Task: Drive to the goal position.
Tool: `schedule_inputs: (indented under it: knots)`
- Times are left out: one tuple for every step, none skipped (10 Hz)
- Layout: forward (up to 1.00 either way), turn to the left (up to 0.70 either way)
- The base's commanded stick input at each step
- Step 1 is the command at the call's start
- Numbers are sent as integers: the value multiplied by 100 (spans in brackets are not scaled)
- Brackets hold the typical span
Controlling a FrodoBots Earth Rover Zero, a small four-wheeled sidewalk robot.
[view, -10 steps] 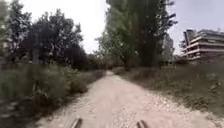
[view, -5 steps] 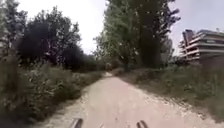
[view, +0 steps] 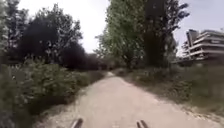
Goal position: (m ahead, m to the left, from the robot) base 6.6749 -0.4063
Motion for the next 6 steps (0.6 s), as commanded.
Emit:
schedule_inputs:
  knots:
    - [85,0]
    - [85,0]
    - [85,-2]
    - [85,-18]
    - [85,-34]
    - [85,-15]
